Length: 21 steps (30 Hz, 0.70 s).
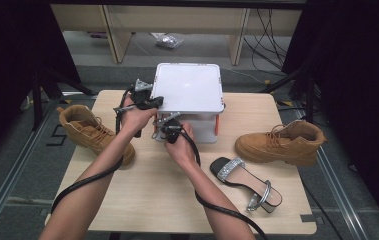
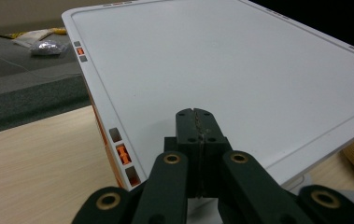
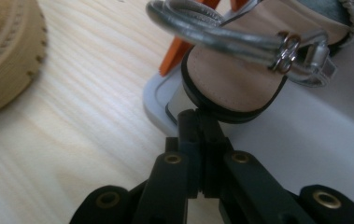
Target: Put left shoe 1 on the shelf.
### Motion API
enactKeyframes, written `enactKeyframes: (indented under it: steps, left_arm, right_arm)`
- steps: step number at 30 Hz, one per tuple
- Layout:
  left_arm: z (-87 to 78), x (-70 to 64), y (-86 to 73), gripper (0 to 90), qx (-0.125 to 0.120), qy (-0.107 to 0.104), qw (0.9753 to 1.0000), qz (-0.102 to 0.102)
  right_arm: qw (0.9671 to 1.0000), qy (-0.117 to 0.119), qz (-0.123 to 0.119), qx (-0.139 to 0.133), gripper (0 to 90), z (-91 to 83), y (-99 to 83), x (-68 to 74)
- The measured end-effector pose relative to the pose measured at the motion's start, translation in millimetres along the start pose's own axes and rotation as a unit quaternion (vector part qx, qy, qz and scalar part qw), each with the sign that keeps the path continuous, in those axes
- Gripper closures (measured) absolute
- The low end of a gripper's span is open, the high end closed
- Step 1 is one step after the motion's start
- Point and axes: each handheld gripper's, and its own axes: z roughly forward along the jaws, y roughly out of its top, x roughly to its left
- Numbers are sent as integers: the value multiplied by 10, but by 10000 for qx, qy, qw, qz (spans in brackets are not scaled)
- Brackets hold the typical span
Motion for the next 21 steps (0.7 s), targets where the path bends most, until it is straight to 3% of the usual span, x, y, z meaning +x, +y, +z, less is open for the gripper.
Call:
enactKeyframes:
  steps: [7,9,12,16,19,21]
  left_arm:
    - [-2,3,-7,896,-19,-6,10000,-9]
    - [-2,5,-5,896,-11,-9,10000,-4]
    - [-2,4,-4,896,-8,-8,10000,-3]
    - [-3,2,-2,896,1,7,10000,-13]
    - [2,6,4,896,2,-15,10000,-48]
    - [5,-3,6,896,-7,-2,10000,-13]
  right_arm:
    - [10000,-25,-18,-43,859,-7,-20,10]
    - [9999,85,104,9,820,-70,-31,32]
    - [9998,87,-93,120,767,-210,-74,48]
    - [9996,154,-85,232,690,-452,-180,29]
    - [9984,378,17,412,644,-621,-302,-24]
    - [9980,327,-29,537,620,-722,-389,-86]
